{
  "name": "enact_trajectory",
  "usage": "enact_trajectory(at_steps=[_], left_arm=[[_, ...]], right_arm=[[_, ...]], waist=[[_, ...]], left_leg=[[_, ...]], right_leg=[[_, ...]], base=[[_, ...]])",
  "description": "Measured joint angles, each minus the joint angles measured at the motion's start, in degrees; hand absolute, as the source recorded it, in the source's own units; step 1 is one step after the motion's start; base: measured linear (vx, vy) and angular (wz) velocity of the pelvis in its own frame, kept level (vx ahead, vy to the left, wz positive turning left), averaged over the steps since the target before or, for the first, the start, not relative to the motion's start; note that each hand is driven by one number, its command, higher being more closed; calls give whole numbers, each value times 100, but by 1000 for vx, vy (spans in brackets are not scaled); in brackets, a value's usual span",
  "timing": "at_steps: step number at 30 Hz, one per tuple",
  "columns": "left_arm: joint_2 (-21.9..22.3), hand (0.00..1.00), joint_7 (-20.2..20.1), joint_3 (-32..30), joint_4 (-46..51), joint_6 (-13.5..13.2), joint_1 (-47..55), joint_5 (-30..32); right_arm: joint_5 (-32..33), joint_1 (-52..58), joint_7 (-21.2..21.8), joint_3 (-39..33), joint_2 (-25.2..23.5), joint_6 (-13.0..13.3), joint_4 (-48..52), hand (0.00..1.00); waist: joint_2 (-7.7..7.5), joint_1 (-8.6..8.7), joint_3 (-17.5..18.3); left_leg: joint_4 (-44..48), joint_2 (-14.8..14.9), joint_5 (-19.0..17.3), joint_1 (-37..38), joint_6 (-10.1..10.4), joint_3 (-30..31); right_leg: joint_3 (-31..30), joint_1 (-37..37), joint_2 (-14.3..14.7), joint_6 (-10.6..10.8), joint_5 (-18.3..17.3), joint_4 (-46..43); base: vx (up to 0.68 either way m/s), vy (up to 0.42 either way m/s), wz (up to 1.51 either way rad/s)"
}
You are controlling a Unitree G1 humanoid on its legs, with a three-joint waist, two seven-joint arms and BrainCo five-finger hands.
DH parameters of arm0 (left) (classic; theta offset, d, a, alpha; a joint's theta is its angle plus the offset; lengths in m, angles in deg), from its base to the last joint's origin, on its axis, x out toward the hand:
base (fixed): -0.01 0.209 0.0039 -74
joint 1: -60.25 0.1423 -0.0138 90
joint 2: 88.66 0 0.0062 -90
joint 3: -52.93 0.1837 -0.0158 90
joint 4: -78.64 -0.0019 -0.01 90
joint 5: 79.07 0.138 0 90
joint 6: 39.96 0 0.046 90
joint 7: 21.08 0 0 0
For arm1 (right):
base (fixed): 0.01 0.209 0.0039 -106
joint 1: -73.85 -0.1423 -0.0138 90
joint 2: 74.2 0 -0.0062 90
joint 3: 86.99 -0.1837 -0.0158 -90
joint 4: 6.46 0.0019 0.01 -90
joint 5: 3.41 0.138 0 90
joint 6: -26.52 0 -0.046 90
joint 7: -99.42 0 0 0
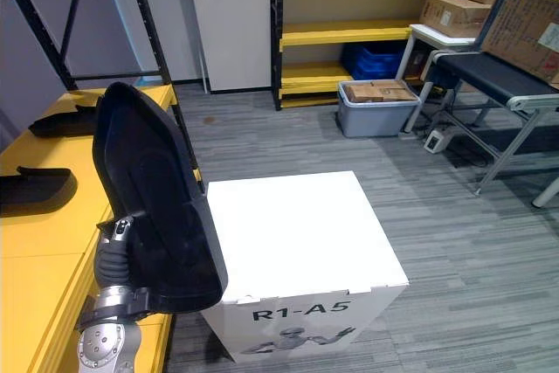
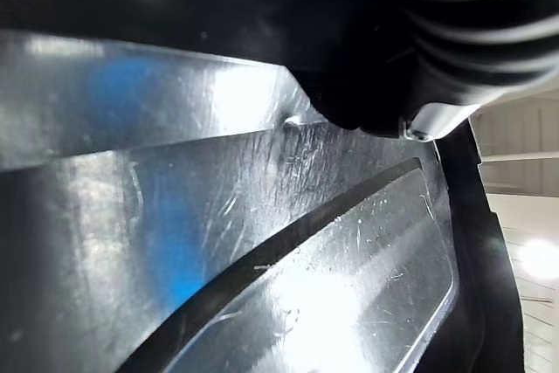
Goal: Walk over and take plastic housings, then place them on the shelf
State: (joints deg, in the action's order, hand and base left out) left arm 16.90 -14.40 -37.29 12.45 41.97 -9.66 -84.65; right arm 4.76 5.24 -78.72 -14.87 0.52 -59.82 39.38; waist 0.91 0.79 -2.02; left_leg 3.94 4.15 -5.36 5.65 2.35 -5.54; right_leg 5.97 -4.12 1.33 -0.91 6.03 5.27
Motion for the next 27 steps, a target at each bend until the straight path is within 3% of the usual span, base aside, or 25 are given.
enact_trajectory(at_steps=[4,5,8,10,12,14,16,17,18,19,21,25,27], left_arm=[[13,100,8,131,6,2,-11,3],[15,100,26,161,7,4,-36,3],[42,100,70,186,92,3,-209,7],[67,100,124,199,215,3,-318,5],[95,100,218,184,275,-2,-395,2],[238,100,234,356,230,-4,-537,-2],[245,100,216,683,10,-19,-781,-4],[245,100,202,768,-62,-20,-874,-6],[243,100,192,915,-177,-21,-1085,-7],[195,100,192,990,-261,-33,-1196,-28],[86,100,221,1080,-502,-31,-1408,-215],[98,100,255,1150,-678,-31,-1592,-225],[66,100,256,1434,-931,-12,-1808,-212]], right_arm=[[-331,-156,-26,290,126,-28,-245,0],[-427,-198,-38,384,174,-29,-290,0],[-573,-417,-121,618,264,-32,-465,0],[-577,-611,-180,724,338,-31,-602,0],[-581,-802,-250,724,353,-31,-699,0],[-662,-1052,-297,736,452,-38,-896,0],[-696,-1058,-306,737,510,-38,-898,0],[-697,-1060,-306,734,531,-39,-897,0],[-697,-1124,-312,731,608,-43,-894,0],[-695,-1161,-322,737,606,-51,-906,0],[-690,-1183,-332,766,513,-55,-871,0],[-697,-1284,-353,749,486,-71,-931,0],[-697,-1279,-353,711,489,-75,-874,0]], waist=[[-61,-69,-24],[-75,-169,-56],[-112,-245,-170],[-128,-314,-366],[-148,-316,-472],[-110,-311,-542],[-15,-264,-489],[32,-226,-473],[192,-148,-467],[153,-117,-462],[54,-46,-401],[35,-33,-381],[20,19,-389]], left_leg=[[-46,-72,82,-43,-21,323],[-96,-118,171,-54,-21,529],[-114,-300,401,-380,-53,1292],[-136,-316,426,-571,-67,1346],[-87,-112,379,-798,-219,427],[923,468,226,-1161,-393,-1467],[1691,824,-3,-1129,-638,-2422],[1708,864,-97,-1076,-621,-2598],[1514,778,-286,-1006,-460,-2794],[1375,637,-285,-980,-421,-2706],[703,31,-91,-815,-536,-2368],[522,-412,-197,-742,-615,-2121],[512,-603,-214,-710,-678,-1863]], right_leg=[[429,-112,-110,34,-48,-30],[607,-164,-155,43,-65,-33],[1362,-187,-301,91,-131,-35],[1822,-172,-410,102,-165,-83],[2347,-142,-577,72,-147,-97],[2959,-63,-872,73,-230,-383],[3499,-111,-1183,262,-434,-729],[3638,-133,-1271,338,-491,-858],[3901,-213,-1391,502,-606,-1126],[3973,-219,-1500,578,-657,-1217],[4049,-312,-1775,584,-656,-1185],[4051,-342,-2238,620,-671,-1648],[3970,-235,-2637,601,-660,-2421]], base=[[-13,-7,58],[-23,-16,100],[-51,-20,133],[-90,-7,141],[-65,23,132],[-24,109,143],[58,224,143],[101,311,161],[72,244,109],[80,303,110],[43,249,97],[88,243,55],[130,169,58]])
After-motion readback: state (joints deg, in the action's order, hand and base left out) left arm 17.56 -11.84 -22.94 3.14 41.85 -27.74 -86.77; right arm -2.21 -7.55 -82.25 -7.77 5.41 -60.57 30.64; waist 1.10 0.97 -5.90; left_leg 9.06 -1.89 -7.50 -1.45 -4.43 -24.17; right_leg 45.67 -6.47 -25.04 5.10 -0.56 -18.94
